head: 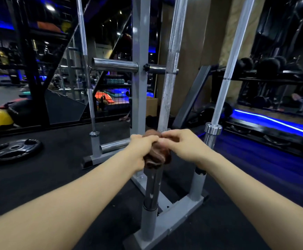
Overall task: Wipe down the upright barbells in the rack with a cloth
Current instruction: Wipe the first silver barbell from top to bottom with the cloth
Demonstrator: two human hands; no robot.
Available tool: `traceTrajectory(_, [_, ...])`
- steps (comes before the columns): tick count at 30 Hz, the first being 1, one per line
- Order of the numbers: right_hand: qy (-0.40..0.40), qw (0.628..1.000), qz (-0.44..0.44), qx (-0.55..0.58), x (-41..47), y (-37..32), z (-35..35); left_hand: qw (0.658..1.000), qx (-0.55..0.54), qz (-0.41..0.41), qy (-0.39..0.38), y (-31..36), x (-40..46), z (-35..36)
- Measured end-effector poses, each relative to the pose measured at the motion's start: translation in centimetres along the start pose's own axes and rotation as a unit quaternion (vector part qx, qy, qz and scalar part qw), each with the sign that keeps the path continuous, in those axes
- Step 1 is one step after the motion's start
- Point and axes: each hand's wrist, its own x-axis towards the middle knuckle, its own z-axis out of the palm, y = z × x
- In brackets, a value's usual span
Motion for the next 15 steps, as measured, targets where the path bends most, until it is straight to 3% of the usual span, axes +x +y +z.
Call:
traceTrajectory(3, [-0.085,0.996,0.02,-0.011,-0.9,-1.1,0.6,0.99,-0.122,-0.058,-0.032,0.8,-1.4,0.4])
traceTrajectory(5, [-0.056,0.996,0.028,0.058,-1.0,-1.2,1.1,0.984,-0.152,-0.073,-0.049,0.8,-1.8,0.2])
traceTrajectory(7, [0.001,0.999,0.03,0.027,-0.7,-1.1,1.4,0.982,-0.155,-0.074,-0.08,0.4,-1.8,-0.4])
traceTrajectory(11, [0.131,0.989,-0.017,-0.064,0.0,-0.7,2.2,0.993,-0.065,-0.032,-0.095,0.2,-1.4,-2.1])
traceTrajectory(15, [0.254,0.935,-0.19,-0.158,1.2,-1.3,0.5,0.983,0.146,0.113,-0.006,-0.5,0.8,-3.4])
